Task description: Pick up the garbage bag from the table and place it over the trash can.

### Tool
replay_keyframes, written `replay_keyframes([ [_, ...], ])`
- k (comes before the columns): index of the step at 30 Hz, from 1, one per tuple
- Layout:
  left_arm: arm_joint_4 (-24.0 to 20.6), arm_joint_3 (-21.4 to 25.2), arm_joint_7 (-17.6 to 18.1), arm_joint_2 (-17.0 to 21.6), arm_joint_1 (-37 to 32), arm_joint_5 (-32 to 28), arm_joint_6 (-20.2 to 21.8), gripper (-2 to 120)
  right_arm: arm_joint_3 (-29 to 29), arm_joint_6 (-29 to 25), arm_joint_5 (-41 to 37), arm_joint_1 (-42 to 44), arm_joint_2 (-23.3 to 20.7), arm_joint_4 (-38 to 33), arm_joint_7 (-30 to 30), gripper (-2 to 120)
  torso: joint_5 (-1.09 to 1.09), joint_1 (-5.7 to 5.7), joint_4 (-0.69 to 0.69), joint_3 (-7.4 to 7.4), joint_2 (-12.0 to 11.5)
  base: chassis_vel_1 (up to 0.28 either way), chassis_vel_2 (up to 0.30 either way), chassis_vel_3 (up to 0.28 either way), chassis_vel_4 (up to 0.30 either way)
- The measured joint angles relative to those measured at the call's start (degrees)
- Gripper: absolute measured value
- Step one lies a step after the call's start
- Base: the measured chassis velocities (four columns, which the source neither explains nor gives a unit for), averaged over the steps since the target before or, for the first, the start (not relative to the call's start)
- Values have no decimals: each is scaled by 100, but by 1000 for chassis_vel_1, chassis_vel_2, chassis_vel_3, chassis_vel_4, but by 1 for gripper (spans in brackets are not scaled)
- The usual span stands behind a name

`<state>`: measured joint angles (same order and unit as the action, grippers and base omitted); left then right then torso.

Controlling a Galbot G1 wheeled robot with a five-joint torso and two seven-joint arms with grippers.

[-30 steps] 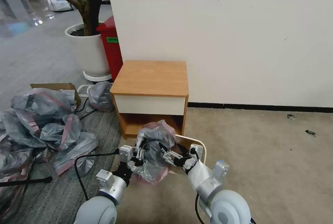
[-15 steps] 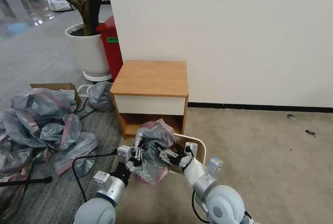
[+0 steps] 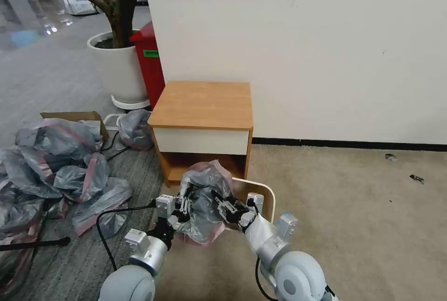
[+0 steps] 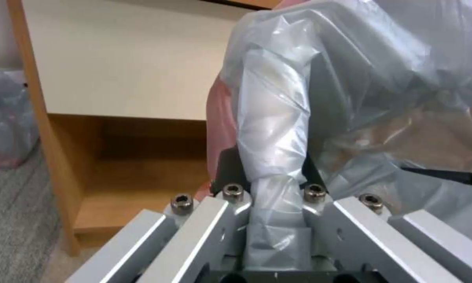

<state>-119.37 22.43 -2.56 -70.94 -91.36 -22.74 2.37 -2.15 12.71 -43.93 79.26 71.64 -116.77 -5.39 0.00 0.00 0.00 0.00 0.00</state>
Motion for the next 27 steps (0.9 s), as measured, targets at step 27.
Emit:
replay_keyframes([
  [27, 113, 148, 130, 76, 128, -143, 53, 5, -374, -122, 292, 306, -555, -789, 415, 0, 1, 0, 0, 0, 0, 0, 0, 0, 0],
])
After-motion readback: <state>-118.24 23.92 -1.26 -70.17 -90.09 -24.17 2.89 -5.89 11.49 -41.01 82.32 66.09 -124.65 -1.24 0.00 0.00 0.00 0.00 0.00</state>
